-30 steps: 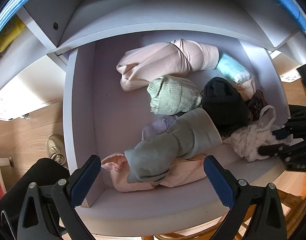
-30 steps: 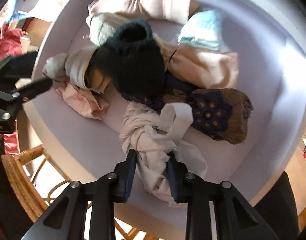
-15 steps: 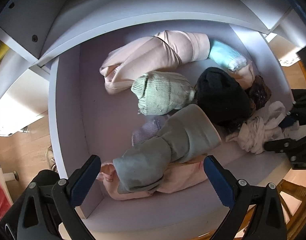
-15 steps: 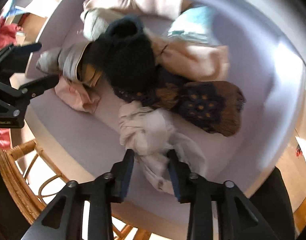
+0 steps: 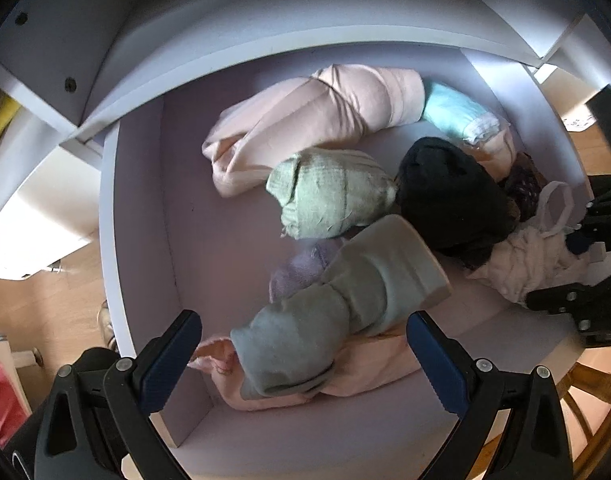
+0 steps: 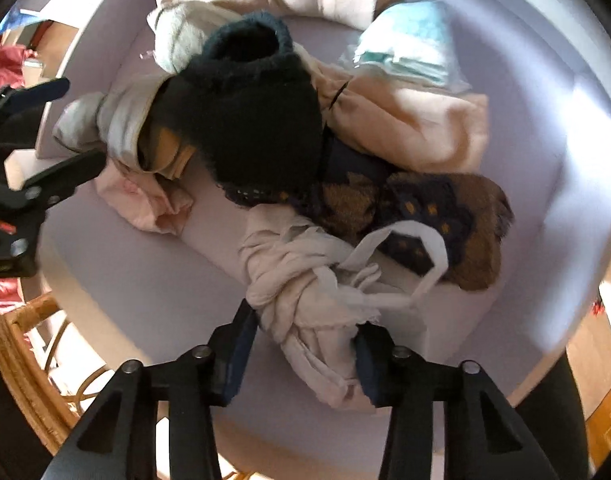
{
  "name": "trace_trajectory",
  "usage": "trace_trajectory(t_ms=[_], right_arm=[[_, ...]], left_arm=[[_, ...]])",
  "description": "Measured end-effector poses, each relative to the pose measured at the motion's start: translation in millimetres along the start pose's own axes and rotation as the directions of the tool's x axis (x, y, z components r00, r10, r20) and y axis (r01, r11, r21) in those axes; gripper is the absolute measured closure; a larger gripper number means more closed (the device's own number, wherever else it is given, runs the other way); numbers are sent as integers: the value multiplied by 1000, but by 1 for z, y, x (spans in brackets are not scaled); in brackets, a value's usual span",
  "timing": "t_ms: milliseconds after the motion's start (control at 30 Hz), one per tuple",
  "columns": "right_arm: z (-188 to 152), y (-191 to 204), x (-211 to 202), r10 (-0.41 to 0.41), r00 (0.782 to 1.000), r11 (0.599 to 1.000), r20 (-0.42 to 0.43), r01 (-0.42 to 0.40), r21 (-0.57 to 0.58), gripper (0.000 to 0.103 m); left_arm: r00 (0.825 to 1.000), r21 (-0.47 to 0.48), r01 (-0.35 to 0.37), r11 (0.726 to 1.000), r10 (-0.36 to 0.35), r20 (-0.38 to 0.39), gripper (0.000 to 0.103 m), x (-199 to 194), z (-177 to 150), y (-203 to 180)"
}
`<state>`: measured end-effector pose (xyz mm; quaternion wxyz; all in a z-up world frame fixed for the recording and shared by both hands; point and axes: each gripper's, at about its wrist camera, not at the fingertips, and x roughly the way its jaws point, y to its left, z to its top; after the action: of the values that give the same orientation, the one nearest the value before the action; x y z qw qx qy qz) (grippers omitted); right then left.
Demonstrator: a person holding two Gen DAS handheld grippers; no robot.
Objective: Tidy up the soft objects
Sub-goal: 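Lift the white cloth out with the right tool toward the gold tin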
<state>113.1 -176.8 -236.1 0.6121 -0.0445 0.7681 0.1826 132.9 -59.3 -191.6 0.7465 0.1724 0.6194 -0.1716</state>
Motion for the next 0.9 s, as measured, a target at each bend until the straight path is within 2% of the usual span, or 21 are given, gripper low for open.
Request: trace_trajectory(t_ms=[100, 200, 267, 433, 567, 667, 767, 900], right_arm=[[-10, -2, -17, -9, 999, 1000, 42, 8, 22, 60], [-31, -1, -38, 20, 994, 998, 103, -26, 57, 60], [-45, -9, -53, 34, 990, 997, 137, -44, 70, 60], [-68, -12, -91, 106, 969, 986, 222, -132, 103, 60], [-58, -6, -136, 163, 945, 969, 283, -208, 137, 60], [-64, -10, -166, 225, 910, 942, 347, -294, 161, 60], [-71, -8, -199, 263, 868, 911, 420, -367, 188, 60], [-78, -11, -255, 304, 784, 870, 541, -460, 179, 61]], left_arm=[[1000, 11, 4, 1000, -4, 17, 0, -1, 2, -3], [1000, 23, 2, 1000, -2, 14, 1, 2, 5, -7], [1000, 25, 14, 1000, -13, -3, 4, 6, 6, -10], [1000, 53, 11, 999, -11, -18, 7, 12, 6, -20], [1000, 74, -11, 997, 12, -17, 17, 16, 4, -26], [999, 88, -25, 996, 28, -31, 21, 22, 3, -33], [999, 100, -40, 994, 43, -30, 21, 25, 1, -38], [997, 105, -47, 993, 52, -51, 22, 33, -3, -41]])
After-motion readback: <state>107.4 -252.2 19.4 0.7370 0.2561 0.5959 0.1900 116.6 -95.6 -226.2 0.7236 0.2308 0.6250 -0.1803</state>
